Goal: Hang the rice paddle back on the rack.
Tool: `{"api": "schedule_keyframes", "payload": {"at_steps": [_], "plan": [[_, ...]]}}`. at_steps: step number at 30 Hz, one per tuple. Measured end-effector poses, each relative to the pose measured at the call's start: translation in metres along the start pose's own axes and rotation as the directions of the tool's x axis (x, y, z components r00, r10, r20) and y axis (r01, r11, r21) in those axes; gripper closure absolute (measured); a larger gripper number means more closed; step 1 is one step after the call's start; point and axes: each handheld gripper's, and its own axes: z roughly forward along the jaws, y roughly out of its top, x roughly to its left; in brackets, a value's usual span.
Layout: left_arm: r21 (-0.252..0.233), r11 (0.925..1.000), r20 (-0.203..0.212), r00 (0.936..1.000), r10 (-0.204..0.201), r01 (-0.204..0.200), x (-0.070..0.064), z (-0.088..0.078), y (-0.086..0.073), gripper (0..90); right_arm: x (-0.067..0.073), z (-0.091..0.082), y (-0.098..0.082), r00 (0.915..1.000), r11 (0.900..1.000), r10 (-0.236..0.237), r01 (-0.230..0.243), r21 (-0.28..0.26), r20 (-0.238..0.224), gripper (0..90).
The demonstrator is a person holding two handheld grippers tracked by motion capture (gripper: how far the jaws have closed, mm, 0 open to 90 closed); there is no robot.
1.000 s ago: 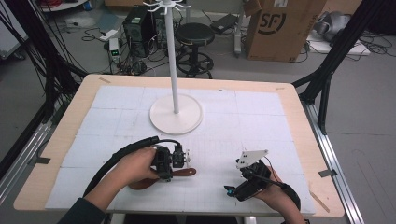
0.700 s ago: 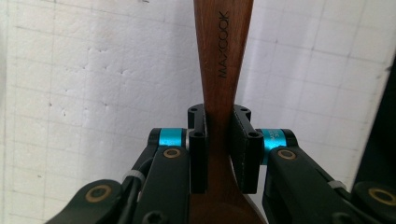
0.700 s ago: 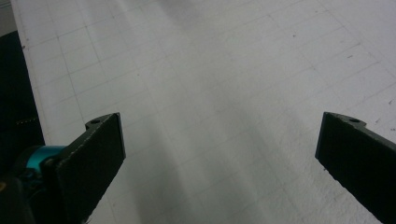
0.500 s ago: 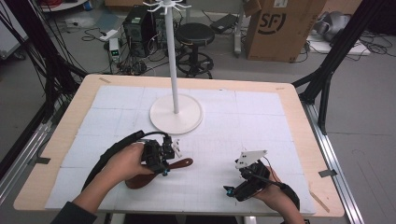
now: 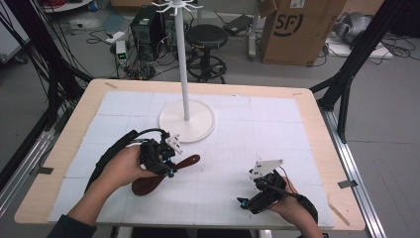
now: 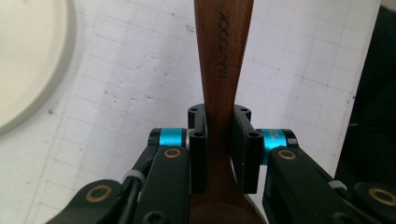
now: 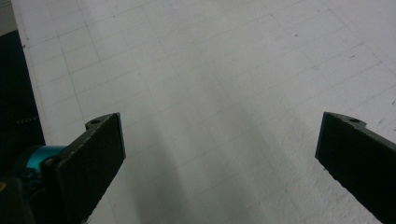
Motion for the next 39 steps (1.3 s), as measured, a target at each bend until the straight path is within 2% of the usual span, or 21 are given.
{"api": "schedule_keyframes", "payload": {"at_steps": [3,4,5,11,12,20,22,35,36,39], "plan": [[-0.045,0.9985,-0.008,0.9995,-0.03,0.029,0.003,-0.009,-0.003,78.8,0.0,0.0,0.0,1.0,1.0,0.006,-0.006,0.003,0.004,0.3],[-0.067,0.9965,-0.017,0.9985,-0.051,0.05,0.003,-0.012,-0.004,78.8,0.0,0.001,0.0,1.0,1.0,0.007,-0.007,0.007,0.002,0.3],[-0.07,0.9965,-0.021,0.9986,-0.048,0.046,0.005,-0.016,-0.005,78.8,0.0,0.001,0.0,1.0,1.0,0.007,-0.007,0.007,0.002,0.3],[-0.127,0.9873,-0.041,0.994,-0.101,0.095,0.012,-0.031,-0.011,78.7,-0.001,0.002,0.0,1.0,1.0,-0.005,0.005,0.005,-0.002,0.3],[-0.142,0.9838,-0.046,0.992,-0.117,0.11,0.013,-0.034,-0.011,78.7,0.0,0.002,0.001,1.0,1.0,-0.002,0.002,0.0,-0.001,0.3],[-0.226,0.961,-0.033,0.9847,-0.171,0.16,0.024,-0.048,-0.017,78.7,0.0,0.002,0.001,1.0,1.0,-0.002,0.002,0.002,-0.009,0.2],[-0.248,0.9536,-0.018,0.9833,-0.181,0.171,0.028,-0.055,-0.02,78.7,0.0,0.002,0.001,1.0,1.0,-0.003,0.003,0.001,-0.008,0.3],[-0.279,0.9429,0.015,0.9826,-0.185,0.182,0.038,-0.076,-0.025,78.7,0.0,0.003,0.001,0.9999,1.0,-0.002,0.002,0.003,-0.011,0.2],[-0.292,0.9381,0.019,0.9817,-0.19,0.187,0.039,-0.08,-0.025,78.7,0.0,0.003,0.001,1.0,1.0,0.0,0.0,0.002,-0.009,0.2],[-0.297,0.9352,0.02,0.9805,-0.196,0.193,0.042,-0.084,-0.027,78.7,0.0,0.003,0.001,0.9999,1.0,0.003,-0.003,0.003,-0.011,0.3]]}}
